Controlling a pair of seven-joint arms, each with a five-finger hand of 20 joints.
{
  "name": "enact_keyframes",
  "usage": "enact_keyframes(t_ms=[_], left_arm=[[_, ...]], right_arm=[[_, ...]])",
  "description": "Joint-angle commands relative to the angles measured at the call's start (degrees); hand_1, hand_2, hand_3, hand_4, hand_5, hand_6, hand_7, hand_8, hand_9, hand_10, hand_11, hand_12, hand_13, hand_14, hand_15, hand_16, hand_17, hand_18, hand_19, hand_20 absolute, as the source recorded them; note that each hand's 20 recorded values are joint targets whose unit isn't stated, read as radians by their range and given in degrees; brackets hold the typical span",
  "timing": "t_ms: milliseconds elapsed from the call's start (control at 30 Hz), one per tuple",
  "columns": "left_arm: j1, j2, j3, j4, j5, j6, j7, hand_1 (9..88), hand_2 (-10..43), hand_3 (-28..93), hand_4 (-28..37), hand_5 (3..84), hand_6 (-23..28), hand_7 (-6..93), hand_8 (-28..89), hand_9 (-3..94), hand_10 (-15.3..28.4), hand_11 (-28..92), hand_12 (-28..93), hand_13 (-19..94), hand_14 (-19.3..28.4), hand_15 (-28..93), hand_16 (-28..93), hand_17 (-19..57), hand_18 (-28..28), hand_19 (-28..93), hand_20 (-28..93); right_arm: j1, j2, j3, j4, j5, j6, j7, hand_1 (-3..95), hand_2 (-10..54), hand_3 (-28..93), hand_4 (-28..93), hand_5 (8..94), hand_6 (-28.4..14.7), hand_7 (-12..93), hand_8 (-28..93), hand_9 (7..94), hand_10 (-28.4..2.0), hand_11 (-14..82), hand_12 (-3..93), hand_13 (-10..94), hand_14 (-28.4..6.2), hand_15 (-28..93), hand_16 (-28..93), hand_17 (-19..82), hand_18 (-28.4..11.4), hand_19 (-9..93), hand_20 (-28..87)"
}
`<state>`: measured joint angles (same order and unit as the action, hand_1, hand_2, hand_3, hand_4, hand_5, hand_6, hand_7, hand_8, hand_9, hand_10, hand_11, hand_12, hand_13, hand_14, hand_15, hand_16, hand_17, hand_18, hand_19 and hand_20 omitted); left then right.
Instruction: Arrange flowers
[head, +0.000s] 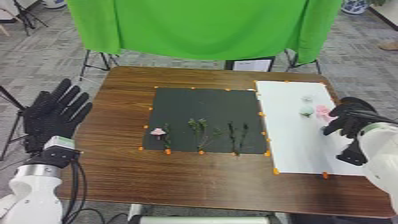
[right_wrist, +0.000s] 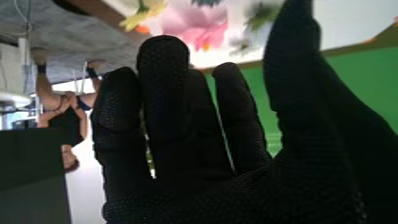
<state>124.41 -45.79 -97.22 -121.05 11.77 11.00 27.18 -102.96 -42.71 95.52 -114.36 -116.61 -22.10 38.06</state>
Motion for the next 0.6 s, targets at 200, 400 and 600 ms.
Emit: enact_keyframes(t_ms=[200, 400, 600], left_arm=[[-1.28, -0.12, 1.31, 0.19, 0.36, -1.14, -1.09, 25.5, 11.9, 74, -28.3, 39.0, 8.2, 7.4, -7, 30.0, 14.2, 13, 11, 20, 14.9, 24, -5, -4.9, 12.6, 26, 8], [-1.28, -0.32, 1.25, 0.18, 0.45, -1.09, -1.37, 25.6, 11.9, 74, -28.3, 39.0, 8.1, 7.7, -7, 30.0, 14.1, 13, 11, 20, 15.0, 24, -5, -4.9, 12.6, 26, 8], [-1.19, -0.44, 1.65, 0.02, 0.32, -0.91, -0.93, 25.5, 12.0, 74, -28.3, 39.0, 8.1, 7.7, -7, 30.1, 14.1, 13, 11, 20, 15.0, 24, -5, -4.9, 12.7, 26, 8]], right_arm=[[5.55, -0.36, -3.45, 6.05, 1.83, -4.85, 0.90, 48.6, -9.5, 80, -28, 42.8, -3.3, 17, -14, 42.4, -9.7, 12.6, 7.6, 63, -11.9, 64, 28, 36, -21.8, 81, 36], [5.80, -0.61, -4.57, 7.96, 1.84, -4.63, -0.78, 50.1, -9.5, 79, -28, 44.2, -2.7, 18, -15, 44.2, -9.7, 13.1, 7.3, 64, -11.1, 61, 30, 36, -21.5, 81, 35], [5.83, -0.81, -6.26, 9.01, 0.89, -1.63, -1.05, 54.0, -9.5, 76, -28, 47.7, -0.7, 19, -15, 52.3, -8.6, 13.7, 8.3, 67, -8.6, 55, 33, 36, -20.6, 81, 35]])
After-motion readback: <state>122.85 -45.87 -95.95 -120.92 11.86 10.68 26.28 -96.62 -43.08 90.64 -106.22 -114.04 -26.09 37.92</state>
